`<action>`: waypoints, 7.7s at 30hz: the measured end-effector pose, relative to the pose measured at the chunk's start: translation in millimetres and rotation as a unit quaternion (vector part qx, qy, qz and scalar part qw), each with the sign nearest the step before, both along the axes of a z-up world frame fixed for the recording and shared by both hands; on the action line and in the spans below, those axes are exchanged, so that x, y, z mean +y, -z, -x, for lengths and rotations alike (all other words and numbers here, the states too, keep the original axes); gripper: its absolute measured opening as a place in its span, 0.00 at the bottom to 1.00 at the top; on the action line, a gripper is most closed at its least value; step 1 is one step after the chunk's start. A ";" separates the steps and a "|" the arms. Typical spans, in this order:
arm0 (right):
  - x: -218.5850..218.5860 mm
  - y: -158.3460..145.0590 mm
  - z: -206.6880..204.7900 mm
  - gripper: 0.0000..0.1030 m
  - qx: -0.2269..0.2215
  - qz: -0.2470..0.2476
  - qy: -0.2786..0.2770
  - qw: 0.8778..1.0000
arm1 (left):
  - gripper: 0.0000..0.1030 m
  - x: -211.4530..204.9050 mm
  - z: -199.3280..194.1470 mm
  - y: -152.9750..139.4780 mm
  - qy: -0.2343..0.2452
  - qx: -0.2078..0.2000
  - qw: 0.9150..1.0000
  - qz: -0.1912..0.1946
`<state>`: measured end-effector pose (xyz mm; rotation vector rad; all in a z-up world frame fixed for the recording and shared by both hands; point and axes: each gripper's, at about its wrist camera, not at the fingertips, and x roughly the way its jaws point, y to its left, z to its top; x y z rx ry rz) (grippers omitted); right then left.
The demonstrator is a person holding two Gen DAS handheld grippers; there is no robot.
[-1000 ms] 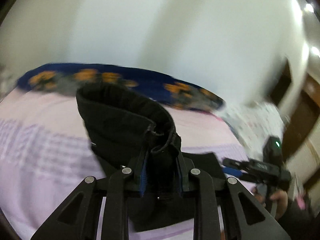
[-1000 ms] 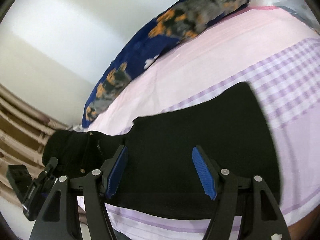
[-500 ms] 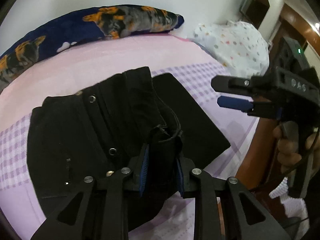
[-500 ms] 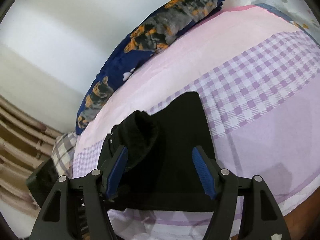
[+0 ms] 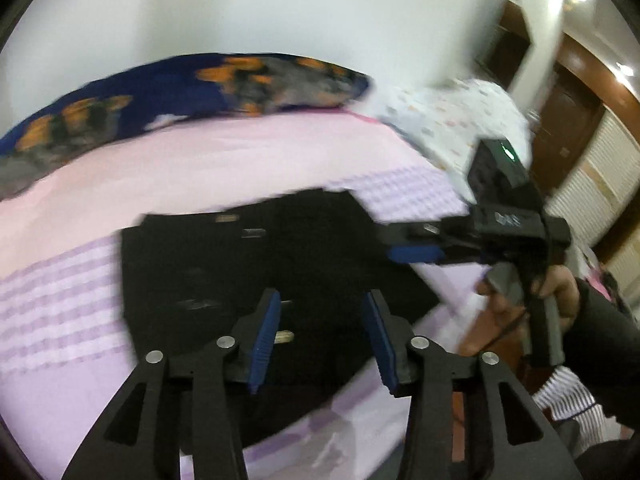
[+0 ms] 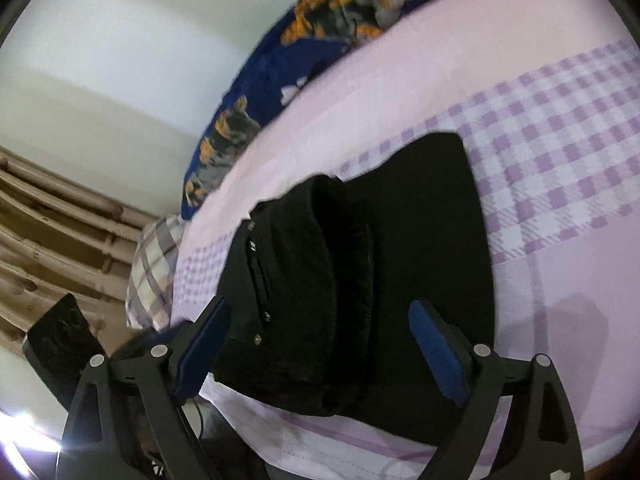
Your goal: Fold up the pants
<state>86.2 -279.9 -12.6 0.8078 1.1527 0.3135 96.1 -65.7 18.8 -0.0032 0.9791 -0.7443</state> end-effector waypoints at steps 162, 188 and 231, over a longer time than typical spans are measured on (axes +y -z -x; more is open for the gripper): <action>6.2 -28.4 -15.4 0.22 -0.003 0.289 0.100 0.952 | 0.56 -20.2 -3.9 70.8 0.017 0.046 0.990 -0.131; 0.9 -8.7 44.3 0.25 0.030 0.248 0.068 0.966 | 0.57 68.3 -46.4 70.6 -0.132 0.143 0.981 0.001; -66.8 53.5 -20.3 0.58 0.043 -0.090 -0.097 0.990 | 0.67 62.0 -105.3 122.3 -0.076 0.317 0.922 0.209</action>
